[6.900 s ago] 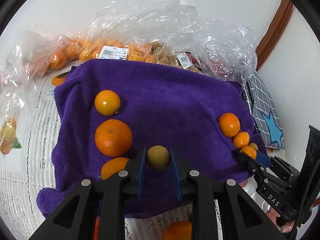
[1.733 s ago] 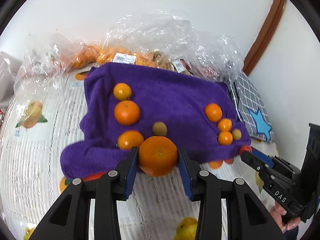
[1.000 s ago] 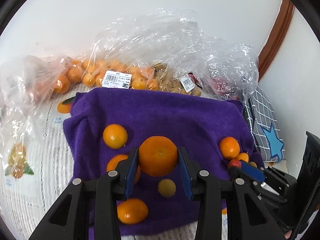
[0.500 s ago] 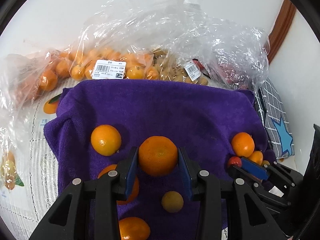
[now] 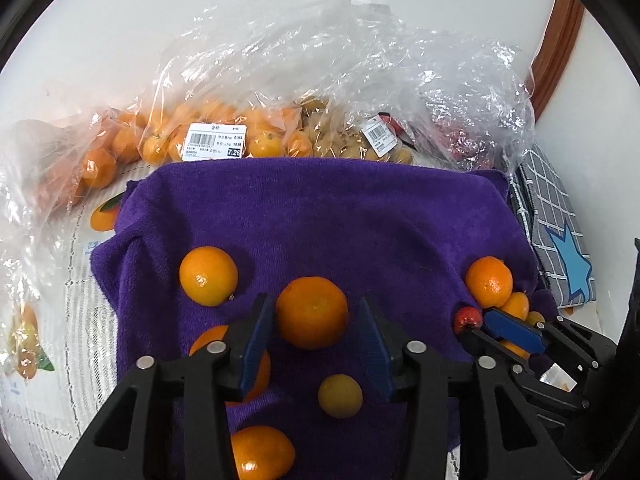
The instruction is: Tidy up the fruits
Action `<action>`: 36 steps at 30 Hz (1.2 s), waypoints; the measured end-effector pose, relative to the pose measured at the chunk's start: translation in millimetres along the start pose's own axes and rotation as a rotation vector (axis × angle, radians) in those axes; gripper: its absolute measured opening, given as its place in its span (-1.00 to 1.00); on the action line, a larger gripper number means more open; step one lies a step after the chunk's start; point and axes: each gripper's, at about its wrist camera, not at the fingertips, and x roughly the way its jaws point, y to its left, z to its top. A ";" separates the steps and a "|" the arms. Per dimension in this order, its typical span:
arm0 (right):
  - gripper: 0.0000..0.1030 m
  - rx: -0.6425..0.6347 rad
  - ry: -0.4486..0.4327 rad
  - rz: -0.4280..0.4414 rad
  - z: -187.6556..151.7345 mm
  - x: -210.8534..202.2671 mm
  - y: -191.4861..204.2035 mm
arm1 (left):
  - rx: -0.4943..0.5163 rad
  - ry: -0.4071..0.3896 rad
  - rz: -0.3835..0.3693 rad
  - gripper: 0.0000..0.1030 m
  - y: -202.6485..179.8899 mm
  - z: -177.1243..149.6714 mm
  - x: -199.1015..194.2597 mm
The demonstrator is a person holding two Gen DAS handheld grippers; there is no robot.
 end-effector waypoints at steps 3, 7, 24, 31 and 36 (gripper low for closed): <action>-0.36 0.017 0.004 0.000 -0.7 -6.8 -0.8 | 0.000 -0.016 0.012 -0.09 0.3 -1.5 -11.8; -0.20 0.026 -0.021 -0.008 -0.4 -27.4 2.0 | -0.019 -0.045 0.021 -0.01 3.6 -5.7 -34.7; -0.03 0.079 -0.042 -0.096 -22.2 -143.0 15.5 | -0.081 -0.196 0.045 0.23 -18.2 -67.2 -156.4; 0.32 0.089 -0.121 -0.134 -48.6 -189.9 24.2 | -0.090 -0.229 0.066 0.33 -26.7 -95.3 -188.9; 0.61 0.093 -0.147 -0.145 -61.2 -211.1 26.6 | -0.082 -0.240 0.086 0.50 -34.1 -108.1 -203.1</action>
